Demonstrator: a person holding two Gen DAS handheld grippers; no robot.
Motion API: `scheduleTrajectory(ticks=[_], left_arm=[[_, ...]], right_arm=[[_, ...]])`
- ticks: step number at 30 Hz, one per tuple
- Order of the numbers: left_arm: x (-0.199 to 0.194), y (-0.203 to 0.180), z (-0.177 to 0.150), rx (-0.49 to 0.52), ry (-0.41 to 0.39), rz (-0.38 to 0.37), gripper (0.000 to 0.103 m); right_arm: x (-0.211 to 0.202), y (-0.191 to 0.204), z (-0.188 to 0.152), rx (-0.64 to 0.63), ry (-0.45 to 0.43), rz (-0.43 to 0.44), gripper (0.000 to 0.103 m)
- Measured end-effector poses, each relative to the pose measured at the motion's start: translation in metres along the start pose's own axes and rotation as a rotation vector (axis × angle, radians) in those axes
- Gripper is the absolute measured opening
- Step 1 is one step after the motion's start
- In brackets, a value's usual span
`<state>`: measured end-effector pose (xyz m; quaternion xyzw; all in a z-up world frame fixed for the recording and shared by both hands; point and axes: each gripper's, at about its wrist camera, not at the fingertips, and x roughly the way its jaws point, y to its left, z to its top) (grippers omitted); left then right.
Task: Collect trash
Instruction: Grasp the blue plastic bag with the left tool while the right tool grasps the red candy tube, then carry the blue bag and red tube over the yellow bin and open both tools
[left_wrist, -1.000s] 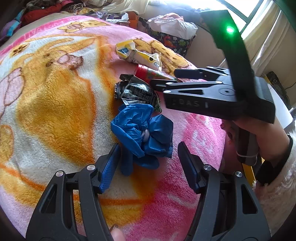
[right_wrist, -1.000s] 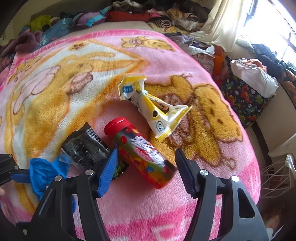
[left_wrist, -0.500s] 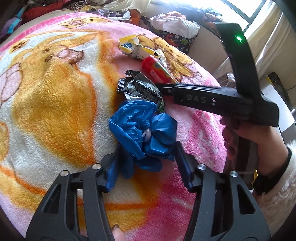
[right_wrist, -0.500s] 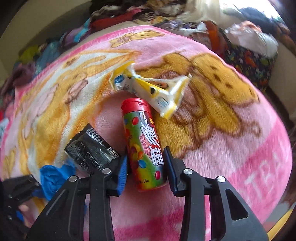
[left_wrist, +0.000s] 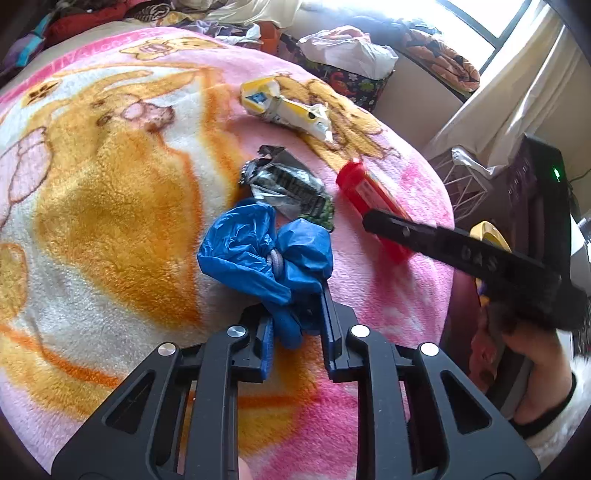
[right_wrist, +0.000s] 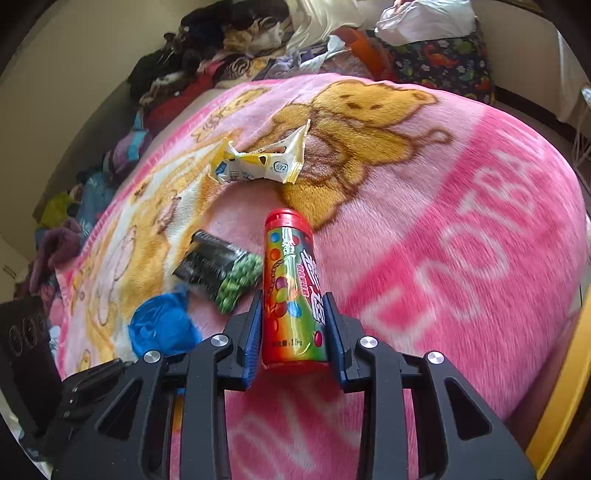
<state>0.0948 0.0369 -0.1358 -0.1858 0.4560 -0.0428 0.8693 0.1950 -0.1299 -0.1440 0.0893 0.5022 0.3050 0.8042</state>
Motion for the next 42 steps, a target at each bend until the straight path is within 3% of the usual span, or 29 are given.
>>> scheduleTrajectory(ticks=[10,21,42], left_arm=[[-0.018,-0.026,0.007,0.059,-0.056,-0.021,0.009],[-0.039,-0.058,0.013,0.112,-0.112,-0.053,0.009],[-0.051,-0.110,0.011,0.200,-0.142,-0.110,0.009]], right_arm=[[-0.049,-0.003,-0.027,0.053,-0.102,0.024,0.028],[-0.099,-0.012,-0.036,0.086,-0.205,0.040,0.028],[-0.170,-0.047,-0.046,0.124,-0.373,-0.060,0.028]])
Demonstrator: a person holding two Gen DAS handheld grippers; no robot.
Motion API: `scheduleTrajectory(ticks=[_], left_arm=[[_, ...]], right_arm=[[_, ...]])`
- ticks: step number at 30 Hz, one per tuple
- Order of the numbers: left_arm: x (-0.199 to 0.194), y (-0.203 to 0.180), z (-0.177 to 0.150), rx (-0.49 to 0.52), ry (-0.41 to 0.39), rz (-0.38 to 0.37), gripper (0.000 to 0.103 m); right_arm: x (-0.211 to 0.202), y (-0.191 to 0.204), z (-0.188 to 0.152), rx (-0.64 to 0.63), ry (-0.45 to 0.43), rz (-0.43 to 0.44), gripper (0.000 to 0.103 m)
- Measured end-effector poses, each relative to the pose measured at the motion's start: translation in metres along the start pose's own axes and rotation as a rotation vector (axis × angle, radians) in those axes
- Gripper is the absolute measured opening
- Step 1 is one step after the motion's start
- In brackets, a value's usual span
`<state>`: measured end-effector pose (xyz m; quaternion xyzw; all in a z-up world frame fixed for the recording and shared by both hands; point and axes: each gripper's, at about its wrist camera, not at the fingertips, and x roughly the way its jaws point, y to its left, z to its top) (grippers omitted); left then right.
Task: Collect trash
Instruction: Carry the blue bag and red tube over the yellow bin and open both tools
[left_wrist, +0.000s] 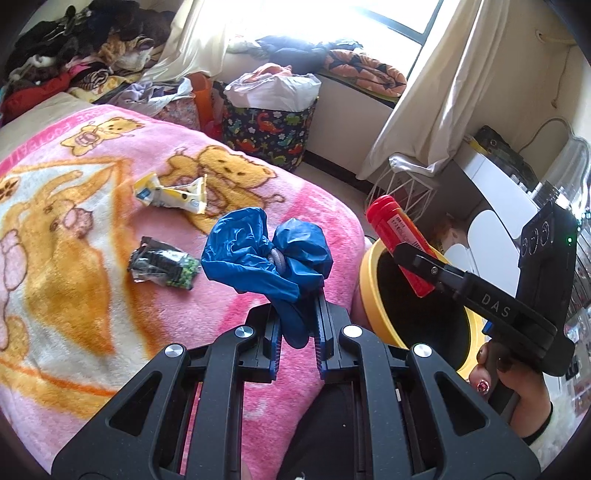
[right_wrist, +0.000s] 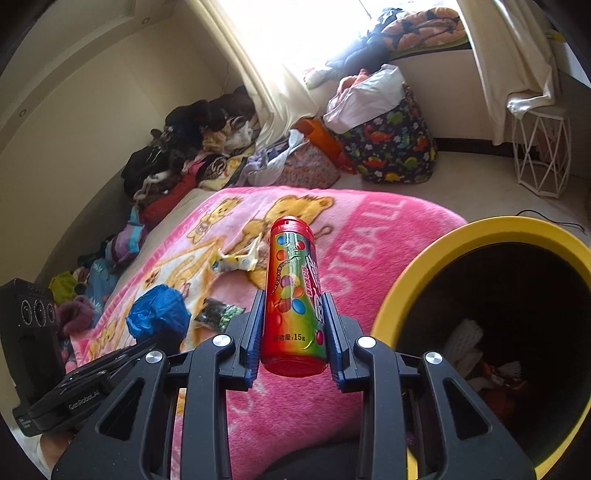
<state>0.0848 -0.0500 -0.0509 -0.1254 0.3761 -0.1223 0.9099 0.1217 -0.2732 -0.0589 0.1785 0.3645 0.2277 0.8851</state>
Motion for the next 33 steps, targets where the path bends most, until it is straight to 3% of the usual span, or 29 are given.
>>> scheduleTrajectory(ticks=[33], left_arm=[[0.024,-0.073,0.004,0.113,0.014,-0.092,0.009]], right_arm=[[-0.071,-0.070,-0.002,0.085,-0.144,-0.172,0.028]])
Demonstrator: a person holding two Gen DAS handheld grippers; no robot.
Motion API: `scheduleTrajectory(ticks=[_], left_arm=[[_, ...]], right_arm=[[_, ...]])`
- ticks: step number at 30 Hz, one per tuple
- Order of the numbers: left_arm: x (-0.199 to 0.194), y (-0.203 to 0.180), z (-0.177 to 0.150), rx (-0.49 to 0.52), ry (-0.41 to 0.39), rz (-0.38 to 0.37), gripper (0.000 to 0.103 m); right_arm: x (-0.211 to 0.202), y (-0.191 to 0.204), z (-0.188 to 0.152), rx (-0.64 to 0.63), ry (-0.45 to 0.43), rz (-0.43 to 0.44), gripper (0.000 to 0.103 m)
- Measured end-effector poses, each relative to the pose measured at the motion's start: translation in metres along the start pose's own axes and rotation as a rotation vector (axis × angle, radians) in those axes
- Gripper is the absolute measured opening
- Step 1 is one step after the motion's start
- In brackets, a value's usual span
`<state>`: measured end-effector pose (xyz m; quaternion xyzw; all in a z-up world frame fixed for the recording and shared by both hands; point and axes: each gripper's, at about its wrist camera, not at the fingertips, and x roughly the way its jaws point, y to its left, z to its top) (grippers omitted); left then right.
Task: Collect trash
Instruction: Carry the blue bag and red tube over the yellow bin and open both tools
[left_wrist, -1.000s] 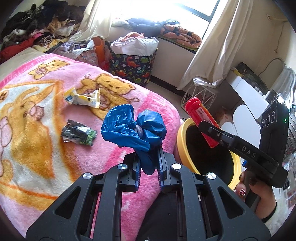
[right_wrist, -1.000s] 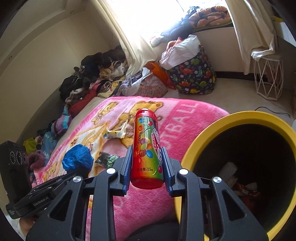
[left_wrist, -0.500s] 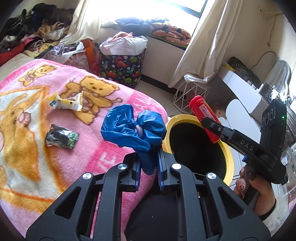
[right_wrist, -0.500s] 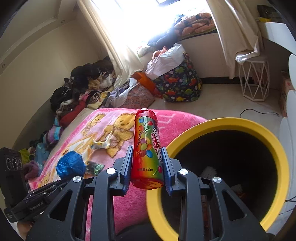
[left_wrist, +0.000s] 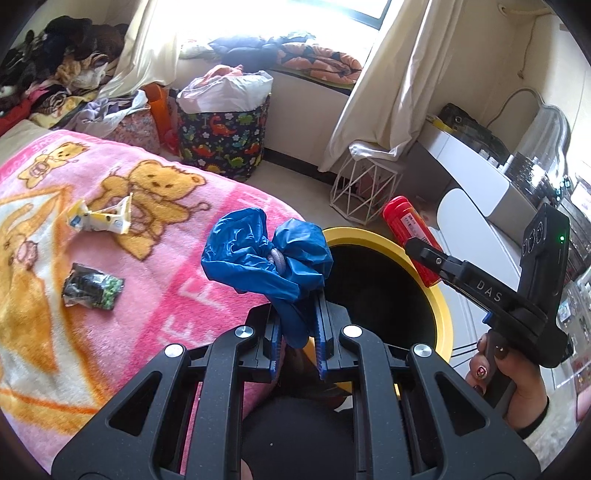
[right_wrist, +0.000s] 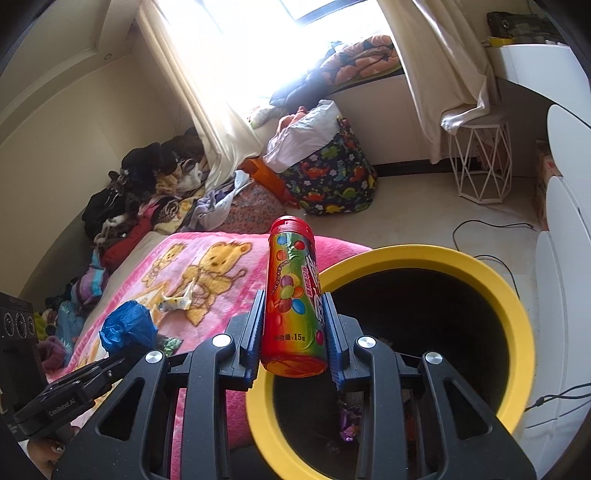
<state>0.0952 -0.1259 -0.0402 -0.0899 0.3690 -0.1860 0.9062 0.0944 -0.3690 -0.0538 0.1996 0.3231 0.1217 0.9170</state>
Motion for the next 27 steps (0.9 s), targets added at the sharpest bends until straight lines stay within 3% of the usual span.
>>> scheduleTrajectory(ticks=[27], left_arm=[[0.042,-0.059,-0.004,0.117,0.063,-0.072,0.009]], right_arm=[[-0.026,-0.060,-0.005,0.113,-0.027,-0.099,0.028]])
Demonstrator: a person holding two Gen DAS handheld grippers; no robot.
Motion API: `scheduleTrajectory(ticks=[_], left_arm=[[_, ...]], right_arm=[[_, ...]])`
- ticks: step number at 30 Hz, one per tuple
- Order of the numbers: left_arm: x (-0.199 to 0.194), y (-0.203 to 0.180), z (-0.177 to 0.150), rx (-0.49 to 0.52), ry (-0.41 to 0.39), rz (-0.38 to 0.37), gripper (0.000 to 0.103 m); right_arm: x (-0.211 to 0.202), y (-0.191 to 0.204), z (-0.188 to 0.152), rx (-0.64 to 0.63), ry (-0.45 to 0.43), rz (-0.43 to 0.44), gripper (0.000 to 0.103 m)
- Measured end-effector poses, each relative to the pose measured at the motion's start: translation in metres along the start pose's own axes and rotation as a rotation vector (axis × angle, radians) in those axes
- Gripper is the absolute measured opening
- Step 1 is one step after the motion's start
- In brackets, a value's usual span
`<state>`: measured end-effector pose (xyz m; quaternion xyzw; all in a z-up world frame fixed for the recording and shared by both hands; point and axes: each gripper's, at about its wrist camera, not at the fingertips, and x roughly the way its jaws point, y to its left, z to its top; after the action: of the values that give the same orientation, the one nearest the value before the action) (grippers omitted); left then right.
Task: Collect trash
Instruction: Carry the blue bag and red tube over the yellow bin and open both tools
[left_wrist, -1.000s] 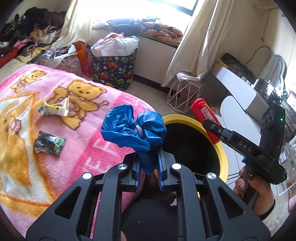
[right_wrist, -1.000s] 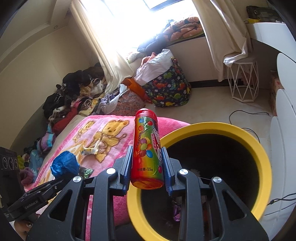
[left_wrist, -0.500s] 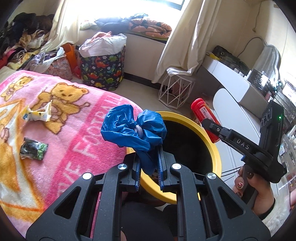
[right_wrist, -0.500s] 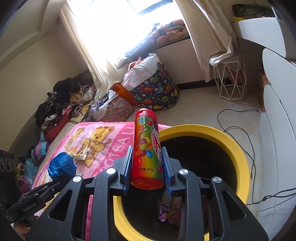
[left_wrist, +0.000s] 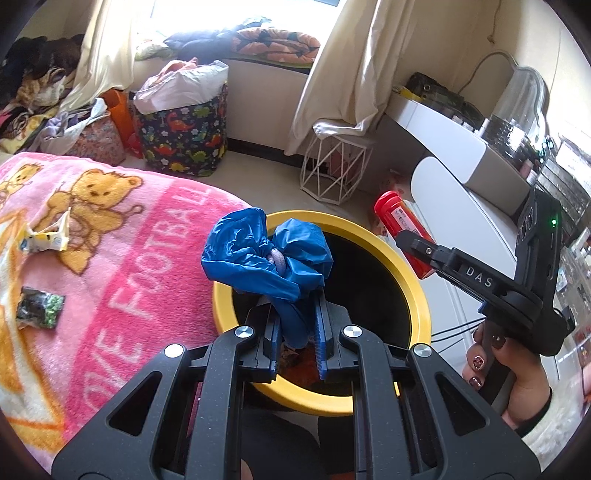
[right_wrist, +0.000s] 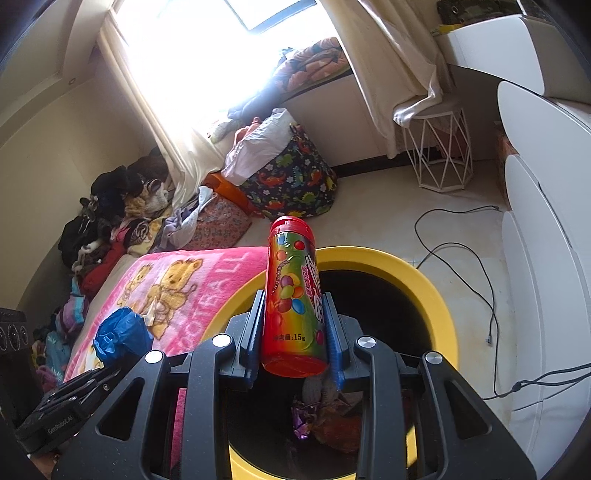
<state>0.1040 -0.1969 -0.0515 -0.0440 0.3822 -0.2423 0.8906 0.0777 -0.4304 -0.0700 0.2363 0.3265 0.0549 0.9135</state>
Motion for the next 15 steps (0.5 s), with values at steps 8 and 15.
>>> scheduleTrajectory(ticks=[8,15], left_arm=[[0.019,-0.011,-0.001,0.026,0.033,-0.025,0.009],[0.037,-0.022,-0.004,0.053,0.069,-0.039,0.010]], right_arm=[[-0.002,-0.015,0.000,0.028,0.006,-0.021,0.028],[-0.004,-0.024,0.000,0.044,0.006,-0.024,0.028]])
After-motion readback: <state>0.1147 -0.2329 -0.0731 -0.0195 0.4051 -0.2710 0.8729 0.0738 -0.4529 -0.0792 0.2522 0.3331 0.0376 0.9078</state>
